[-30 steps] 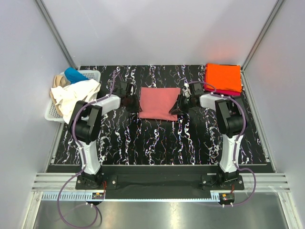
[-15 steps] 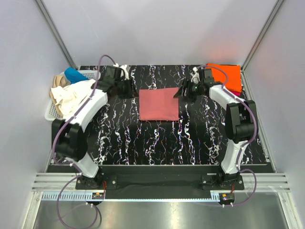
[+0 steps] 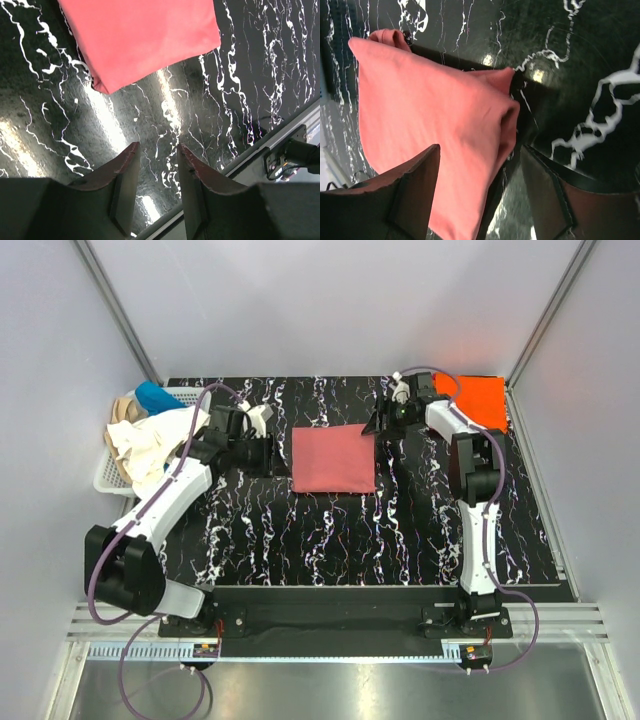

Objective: Fold and stack the t-shirts
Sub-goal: Neatly place the folded tshirt to the corner

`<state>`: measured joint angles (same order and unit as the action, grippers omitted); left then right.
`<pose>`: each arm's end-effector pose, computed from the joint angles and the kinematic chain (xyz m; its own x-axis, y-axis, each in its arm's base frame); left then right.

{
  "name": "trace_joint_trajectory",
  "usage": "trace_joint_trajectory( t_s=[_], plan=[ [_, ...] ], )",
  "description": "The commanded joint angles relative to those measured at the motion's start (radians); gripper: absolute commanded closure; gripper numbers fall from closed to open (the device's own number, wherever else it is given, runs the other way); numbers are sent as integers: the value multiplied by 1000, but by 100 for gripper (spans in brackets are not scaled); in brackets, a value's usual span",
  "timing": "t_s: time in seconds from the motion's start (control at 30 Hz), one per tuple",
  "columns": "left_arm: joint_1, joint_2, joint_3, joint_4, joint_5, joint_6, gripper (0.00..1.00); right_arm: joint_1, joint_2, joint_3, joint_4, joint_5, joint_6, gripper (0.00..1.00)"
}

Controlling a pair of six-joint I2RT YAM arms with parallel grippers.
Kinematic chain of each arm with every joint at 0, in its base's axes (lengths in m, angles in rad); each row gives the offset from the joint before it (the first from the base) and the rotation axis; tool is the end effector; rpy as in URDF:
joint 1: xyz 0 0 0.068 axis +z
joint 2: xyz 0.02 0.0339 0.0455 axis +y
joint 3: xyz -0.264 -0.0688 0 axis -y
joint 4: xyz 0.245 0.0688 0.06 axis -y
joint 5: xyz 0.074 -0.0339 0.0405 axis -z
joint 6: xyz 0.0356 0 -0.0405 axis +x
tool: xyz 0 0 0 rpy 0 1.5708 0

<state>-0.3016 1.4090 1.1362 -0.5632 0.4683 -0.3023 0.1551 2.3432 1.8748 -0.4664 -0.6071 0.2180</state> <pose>0.2822 -0.1046 0.2873 -0.8413 -0.0165 -0.5403 0.3180 0.7932 -0.5193 0.5020 0.0990 0.1625 -0.8759 0.0428 -0.4807 -0.2788 0.7680 0.5765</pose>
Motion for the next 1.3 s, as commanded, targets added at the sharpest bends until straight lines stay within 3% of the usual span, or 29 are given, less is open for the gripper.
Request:
trace_joint_trajectory(
  t_s=[0.0, 0.3, 0.63, 0.73, 0.77, 0.83, 1.1, 1.27],
  plan=[
    [1, -77, 0, 60, 0, 23, 60, 6, 77, 83, -18, -127, -42, 28],
    [1, -88, -4, 60, -19, 23, 61, 24, 105, 61, -18, -29, -77, 33],
    [1, -102, -12, 60, -40, 26, 61, 24, 189, 130, -20, -129, -78, 50],
    [1, -97, -13, 60, -33, 23, 62, 23, 185, 139, -18, -140, -81, 76],
    [1, -96, -13, 60, -36, 22, 62, 23, 177, 138, -18, -138, -85, 89],
    [1, -91, -15, 60, -34, 20, 62, 23, 136, 130, -18, -140, -89, 99],
    [-1, -102, -13, 56, -25, 20, 62, 15, -172, -57, -20, 21, -152, 100],
    [-2, -100, -13, 56, -7, 17, 62, -17, -246, -109, -70, 104, -213, 100]
  ],
)
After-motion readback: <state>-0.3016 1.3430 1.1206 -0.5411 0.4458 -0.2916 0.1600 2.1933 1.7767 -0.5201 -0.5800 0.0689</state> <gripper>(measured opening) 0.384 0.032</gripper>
